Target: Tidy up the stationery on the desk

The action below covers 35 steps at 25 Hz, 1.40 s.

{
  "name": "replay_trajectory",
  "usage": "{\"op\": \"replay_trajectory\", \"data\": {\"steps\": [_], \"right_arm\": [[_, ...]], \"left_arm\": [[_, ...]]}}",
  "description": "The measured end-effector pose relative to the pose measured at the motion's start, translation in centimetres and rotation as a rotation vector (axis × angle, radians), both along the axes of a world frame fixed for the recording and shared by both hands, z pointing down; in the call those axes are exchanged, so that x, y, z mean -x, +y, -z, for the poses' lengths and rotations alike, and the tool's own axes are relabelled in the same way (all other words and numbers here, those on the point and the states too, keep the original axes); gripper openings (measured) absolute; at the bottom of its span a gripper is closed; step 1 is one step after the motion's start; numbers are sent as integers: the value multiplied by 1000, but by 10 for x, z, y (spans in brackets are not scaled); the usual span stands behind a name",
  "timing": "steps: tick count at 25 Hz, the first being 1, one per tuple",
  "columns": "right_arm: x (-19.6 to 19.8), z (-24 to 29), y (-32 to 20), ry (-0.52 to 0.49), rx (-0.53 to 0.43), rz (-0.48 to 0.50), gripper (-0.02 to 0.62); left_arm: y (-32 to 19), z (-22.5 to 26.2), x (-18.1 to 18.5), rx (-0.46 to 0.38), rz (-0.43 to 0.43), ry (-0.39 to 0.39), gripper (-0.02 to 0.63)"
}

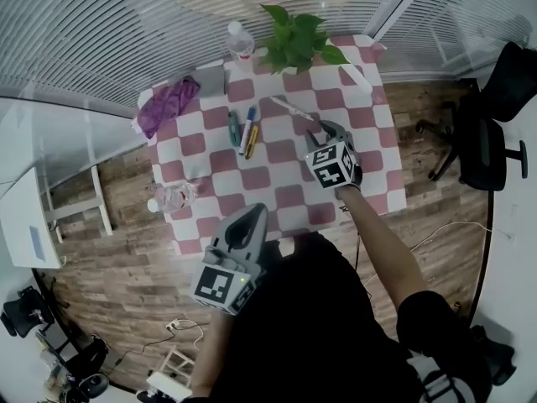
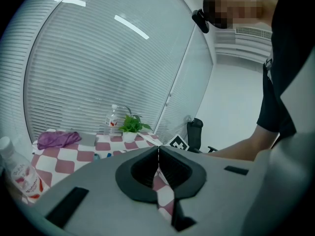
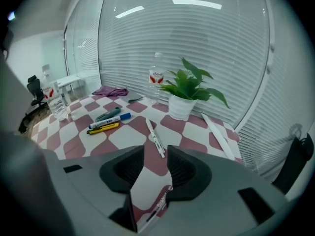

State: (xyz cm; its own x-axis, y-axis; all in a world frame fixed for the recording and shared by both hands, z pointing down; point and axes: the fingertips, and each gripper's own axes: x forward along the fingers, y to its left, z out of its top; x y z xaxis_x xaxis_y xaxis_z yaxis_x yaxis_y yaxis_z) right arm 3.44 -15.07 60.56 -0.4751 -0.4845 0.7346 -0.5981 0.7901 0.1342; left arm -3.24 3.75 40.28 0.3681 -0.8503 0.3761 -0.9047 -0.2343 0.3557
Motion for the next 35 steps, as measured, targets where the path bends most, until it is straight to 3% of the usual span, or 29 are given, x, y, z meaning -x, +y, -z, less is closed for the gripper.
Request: {"op": "replay_trajectory", "data": {"steps": [10,17,20,24,35], "right_arm": [[24,-44,-25,127,21,157,164],[28,-65,-32,131,114,158,161],[28,-71,-32,141,148,171,126],[31,-73,-29,144,160,187,77],[27,-66,-17,88,184,112,71]], "left_arm": [[-1,-8,15,12,12,-9,32],[-7,-4,25,13,46,2,32],[-10,-2,25,2,46,-1,32],[-13,2,22,-9,45,-13,32],[-6,6,3,-25,76,-29,32]]}}
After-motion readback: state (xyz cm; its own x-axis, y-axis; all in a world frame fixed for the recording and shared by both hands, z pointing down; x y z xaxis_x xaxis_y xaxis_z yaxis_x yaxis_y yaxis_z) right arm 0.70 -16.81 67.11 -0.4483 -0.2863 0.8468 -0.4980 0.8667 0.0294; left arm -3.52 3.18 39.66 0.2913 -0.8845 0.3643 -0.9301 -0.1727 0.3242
